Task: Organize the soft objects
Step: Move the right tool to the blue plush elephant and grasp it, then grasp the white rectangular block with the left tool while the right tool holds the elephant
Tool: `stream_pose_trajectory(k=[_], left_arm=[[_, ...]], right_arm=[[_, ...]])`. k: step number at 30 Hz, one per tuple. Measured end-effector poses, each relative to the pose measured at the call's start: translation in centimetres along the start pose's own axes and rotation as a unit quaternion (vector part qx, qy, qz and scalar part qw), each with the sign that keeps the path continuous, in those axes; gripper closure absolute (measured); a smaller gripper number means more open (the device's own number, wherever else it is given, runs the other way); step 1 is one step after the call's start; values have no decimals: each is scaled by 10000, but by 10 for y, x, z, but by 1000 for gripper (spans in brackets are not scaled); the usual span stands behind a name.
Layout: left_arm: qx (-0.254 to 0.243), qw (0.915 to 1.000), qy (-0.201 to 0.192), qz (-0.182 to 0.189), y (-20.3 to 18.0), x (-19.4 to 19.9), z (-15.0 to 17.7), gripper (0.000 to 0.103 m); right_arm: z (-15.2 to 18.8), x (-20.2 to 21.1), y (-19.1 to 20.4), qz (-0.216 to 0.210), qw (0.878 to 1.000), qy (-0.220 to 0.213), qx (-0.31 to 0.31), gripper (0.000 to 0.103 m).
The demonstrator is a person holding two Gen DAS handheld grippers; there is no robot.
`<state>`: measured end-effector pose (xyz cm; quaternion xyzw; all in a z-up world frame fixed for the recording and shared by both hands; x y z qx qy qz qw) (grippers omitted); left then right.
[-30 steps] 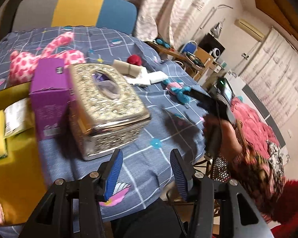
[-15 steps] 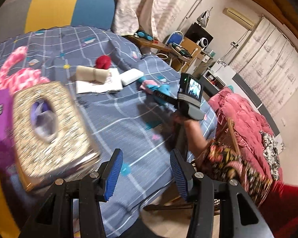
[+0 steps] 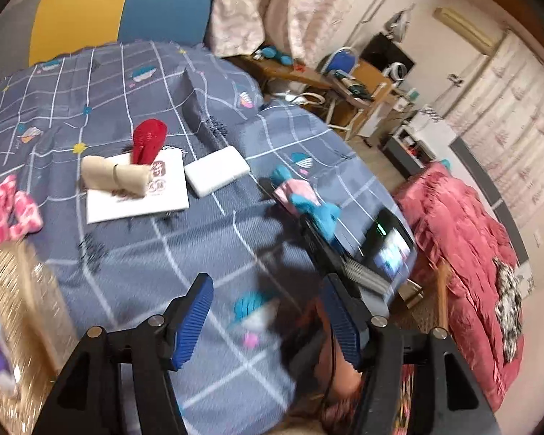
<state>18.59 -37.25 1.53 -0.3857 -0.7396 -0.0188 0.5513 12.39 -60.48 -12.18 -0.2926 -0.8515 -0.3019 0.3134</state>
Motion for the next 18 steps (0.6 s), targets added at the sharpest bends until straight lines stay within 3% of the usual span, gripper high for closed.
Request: stream_pose_trajectory(k=[3,5,9,15,18], left_arm=[[201,9991,257,-270,1,-34,-33,38],[80,9974,456,-552,0,-58,-53,38],[-396,9902,592,-1205,1,-102,-89,38],[-1144,9745,932,-1693,13,-155,-123,38],[-1574,9633,979,-1944,20,-175,-140,31]], right_arm=[[1,-1,-4,-123,9999,-5,-71,48],[2,-2,-8,-227,9996,-18,-164,48],[4,-3,-15,-398,9986,-35,-348,46],[4,-7,-17,-486,9979,-24,-436,46],[5,-7,-19,-520,9976,-53,-458,46]])
Point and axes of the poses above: each gripper's, at about its wrist camera, not at the fingertips, and x roughly against the way its jaws point, y to its left, z to its underside, the point moved 1 cm from there along -x, roughly the way its jaws point, and after that the axes turned 9 degrees about y, right-handed, at the moved point
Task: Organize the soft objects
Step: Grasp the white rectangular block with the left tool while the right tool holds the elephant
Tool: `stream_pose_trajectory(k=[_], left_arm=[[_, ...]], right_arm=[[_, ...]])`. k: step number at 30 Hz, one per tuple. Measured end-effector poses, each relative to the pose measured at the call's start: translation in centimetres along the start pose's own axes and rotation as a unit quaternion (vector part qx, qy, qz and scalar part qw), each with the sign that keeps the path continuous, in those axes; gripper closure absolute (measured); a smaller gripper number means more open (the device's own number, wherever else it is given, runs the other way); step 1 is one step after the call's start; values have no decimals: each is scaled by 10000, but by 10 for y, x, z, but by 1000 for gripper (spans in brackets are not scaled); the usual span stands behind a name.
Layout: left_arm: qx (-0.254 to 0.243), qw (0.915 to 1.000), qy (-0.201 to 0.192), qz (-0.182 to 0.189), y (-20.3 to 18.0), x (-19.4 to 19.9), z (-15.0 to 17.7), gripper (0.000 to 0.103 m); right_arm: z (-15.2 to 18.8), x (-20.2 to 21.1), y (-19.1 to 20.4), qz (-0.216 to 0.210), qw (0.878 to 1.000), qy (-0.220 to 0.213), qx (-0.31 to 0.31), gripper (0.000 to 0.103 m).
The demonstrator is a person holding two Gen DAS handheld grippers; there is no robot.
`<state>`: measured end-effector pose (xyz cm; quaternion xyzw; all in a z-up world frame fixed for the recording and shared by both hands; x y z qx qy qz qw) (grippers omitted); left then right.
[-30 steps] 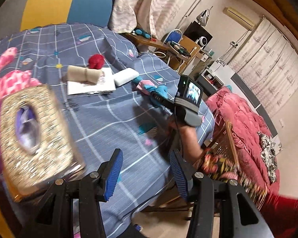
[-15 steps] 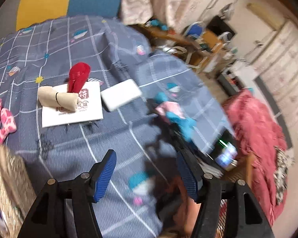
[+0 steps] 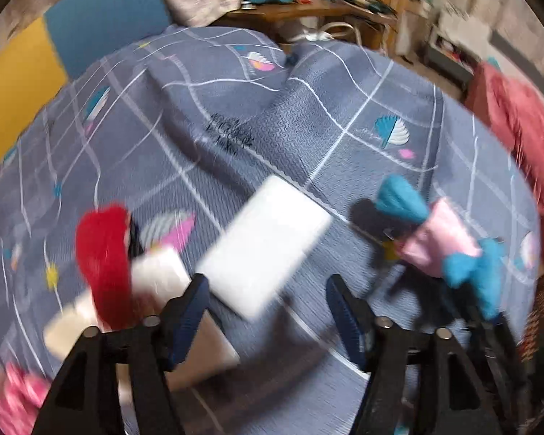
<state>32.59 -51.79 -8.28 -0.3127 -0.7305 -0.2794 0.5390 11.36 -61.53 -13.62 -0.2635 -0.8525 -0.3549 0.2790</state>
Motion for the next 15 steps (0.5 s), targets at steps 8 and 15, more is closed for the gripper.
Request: stream_pose_trajectory(k=[8,15], left_arm=[[-572,9972,334,-348,-1,-41,-23,30],[-546,9971,319,-412,-2,-44,-17,32]], right_arm=[[2,0,-2,-75,9999,-20,-68,45],[2,0,-3,-100,9999,-35,-84,45]])
Point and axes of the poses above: each gripper's, at about its wrist camera, not at the fingertips, and x roughly against the way its jaws point, y to its left, z to its underside, the point moved 1 cm from there along -x, roughly the way its jaws point, and after that the axes turned 9 degrees about y, right-handed, at the moved point
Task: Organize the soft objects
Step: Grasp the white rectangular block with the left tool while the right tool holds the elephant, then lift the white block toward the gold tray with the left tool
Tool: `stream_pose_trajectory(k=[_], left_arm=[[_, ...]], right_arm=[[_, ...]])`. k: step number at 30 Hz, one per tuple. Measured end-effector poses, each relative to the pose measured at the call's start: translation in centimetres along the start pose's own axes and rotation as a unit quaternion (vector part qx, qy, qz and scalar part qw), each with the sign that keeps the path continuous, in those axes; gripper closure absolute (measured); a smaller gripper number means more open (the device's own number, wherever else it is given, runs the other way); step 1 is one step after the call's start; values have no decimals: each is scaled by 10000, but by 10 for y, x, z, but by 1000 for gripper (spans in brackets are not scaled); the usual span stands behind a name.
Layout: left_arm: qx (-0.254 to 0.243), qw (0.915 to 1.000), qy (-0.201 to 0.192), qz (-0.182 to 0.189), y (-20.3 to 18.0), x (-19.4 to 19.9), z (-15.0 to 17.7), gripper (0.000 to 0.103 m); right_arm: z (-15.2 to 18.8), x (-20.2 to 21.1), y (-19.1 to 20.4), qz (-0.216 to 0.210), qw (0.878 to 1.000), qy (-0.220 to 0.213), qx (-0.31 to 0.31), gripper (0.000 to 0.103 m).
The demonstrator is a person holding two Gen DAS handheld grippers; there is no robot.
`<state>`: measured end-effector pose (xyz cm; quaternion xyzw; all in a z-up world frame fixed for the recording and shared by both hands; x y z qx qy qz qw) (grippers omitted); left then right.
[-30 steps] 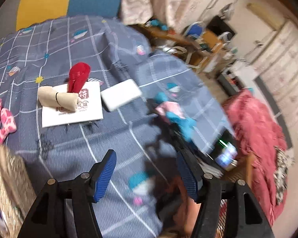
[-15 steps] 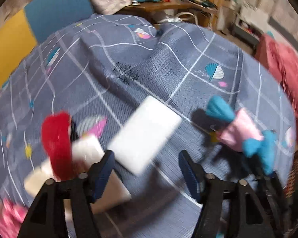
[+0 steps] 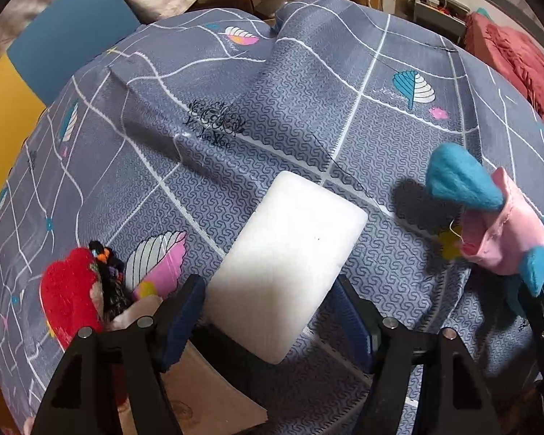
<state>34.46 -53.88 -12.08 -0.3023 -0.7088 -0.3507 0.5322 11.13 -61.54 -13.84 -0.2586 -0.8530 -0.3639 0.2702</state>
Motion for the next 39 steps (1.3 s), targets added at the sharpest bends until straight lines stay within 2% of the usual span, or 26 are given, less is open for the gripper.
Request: stream_pose_trajectory(k=[5,13,21,27,31,39], left_arm=[[-114,9997,-39,-189,-7,7,6,42],[294,9990,-312,95,-8,45,26,43],[482,9965,-605,321,-9,85,53,43],[795,9881,-1015,840,-10,128,91,43],[1018,9789,-1236,1268,-12,155,123,43],[974,9709,-1624,1466,-25,186,179,43]], right_arm=[[0,2,-3,-17,10000,-15,-14,45],[0,1,-2,0,10000,-9,-6,45],[-3,-1,-1,72,10000,24,14,45],[-4,-4,1,136,9999,39,39,45],[-4,-6,2,186,9998,58,57,45],[-4,-8,4,294,9995,94,119,45]])
Point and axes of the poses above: each gripper's, at about its wrist camera, not at the fingertips, and x roughly against the way its jaws point, y to its left, z to its underside, the point moved 1 cm from there along -x, roughly the way its jaws point, and after that the axes turned 9 degrees about y, right-handed, at the moved point
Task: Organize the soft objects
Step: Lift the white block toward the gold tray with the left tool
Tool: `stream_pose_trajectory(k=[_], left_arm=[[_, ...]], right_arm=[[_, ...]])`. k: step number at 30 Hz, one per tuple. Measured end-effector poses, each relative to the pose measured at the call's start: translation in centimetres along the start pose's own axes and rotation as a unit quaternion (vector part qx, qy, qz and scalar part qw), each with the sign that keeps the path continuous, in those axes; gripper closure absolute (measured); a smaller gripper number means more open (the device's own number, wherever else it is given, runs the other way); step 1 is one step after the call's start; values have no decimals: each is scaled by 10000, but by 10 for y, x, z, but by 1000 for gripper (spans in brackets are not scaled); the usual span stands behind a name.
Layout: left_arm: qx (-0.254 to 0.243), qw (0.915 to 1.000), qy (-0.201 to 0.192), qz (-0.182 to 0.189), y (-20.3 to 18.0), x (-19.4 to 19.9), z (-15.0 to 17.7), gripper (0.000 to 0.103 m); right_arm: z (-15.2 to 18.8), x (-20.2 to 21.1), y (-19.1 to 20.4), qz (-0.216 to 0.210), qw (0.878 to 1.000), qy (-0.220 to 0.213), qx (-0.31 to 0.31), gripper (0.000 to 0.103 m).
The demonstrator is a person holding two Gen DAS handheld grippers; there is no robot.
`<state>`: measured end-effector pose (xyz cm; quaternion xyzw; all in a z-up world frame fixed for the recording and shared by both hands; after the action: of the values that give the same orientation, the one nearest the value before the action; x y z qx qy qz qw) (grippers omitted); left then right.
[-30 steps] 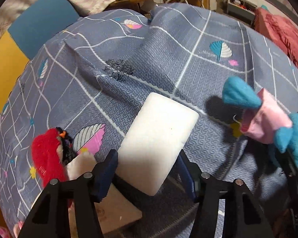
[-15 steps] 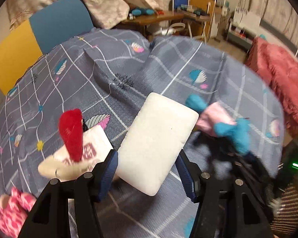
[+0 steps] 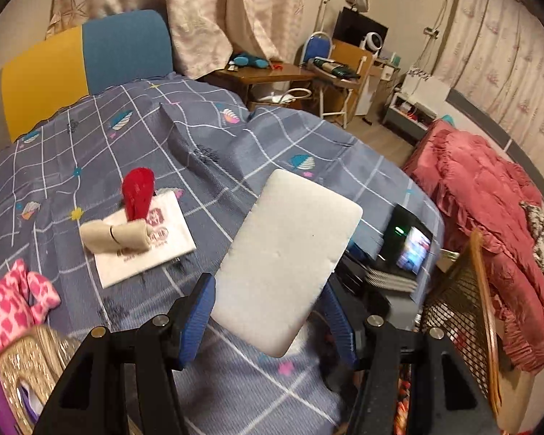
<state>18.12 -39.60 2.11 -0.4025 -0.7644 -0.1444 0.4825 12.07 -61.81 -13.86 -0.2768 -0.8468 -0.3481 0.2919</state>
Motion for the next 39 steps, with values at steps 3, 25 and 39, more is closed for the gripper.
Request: stream_pose_trajectory(k=[3,25,39], left_arm=[[-11,9999,-79,130,-4,10,21,43],[1213,9898,-751,-49,92,113,197,42],[3093,9423,-1055,-722,210,154,292,42]], right_arm=[[-1,-1,1,71,10000,36,27,45],[-4,-8,20,758,9949,397,532,48],[-4,39,32,410,9970,405,521,52]])
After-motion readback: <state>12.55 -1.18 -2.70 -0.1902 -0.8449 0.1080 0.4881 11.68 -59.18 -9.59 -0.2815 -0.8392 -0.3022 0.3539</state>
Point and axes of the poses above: each gripper's, at about its wrist camera, not at the fingertips, and x roughly against the way its jaws point, y to its left, z to its underside, the point moved 1 cm from there along -x, roughly the way its jaws point, and after that the axes turned 9 degrees about y, right-handed, at the moved point
